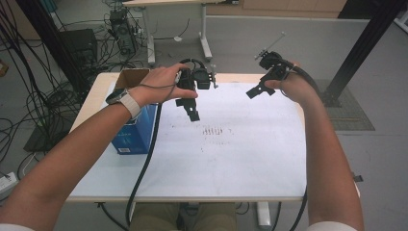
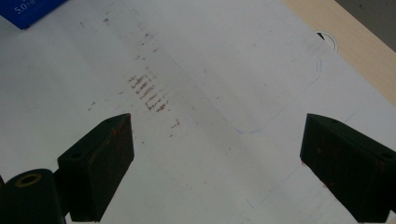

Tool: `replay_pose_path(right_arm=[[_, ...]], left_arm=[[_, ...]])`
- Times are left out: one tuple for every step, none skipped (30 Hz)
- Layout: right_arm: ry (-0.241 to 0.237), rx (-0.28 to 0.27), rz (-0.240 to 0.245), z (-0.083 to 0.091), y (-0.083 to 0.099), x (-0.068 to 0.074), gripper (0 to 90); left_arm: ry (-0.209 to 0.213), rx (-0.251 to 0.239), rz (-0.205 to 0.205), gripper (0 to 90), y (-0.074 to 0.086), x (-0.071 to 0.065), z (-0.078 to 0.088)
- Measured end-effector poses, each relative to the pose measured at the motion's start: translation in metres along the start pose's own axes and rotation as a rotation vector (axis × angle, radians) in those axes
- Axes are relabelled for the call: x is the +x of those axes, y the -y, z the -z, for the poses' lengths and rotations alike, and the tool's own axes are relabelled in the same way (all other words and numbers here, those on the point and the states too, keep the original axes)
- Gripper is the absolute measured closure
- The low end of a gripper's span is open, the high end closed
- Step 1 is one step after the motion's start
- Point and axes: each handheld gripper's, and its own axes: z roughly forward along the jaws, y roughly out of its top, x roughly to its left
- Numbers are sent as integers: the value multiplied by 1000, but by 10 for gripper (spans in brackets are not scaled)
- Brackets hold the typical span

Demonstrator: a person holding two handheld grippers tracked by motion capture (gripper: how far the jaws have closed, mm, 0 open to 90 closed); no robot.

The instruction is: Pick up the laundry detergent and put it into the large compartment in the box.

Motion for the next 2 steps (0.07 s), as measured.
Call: replay_pose_path(right_arm=[[0, 0, -2, 0, 0, 0, 97], [1, 0, 0, 1, 1, 0, 94]], left_arm=[[-1, -2, 5, 63, 0, 0, 0], [4, 0, 6, 62, 0, 2, 1]])
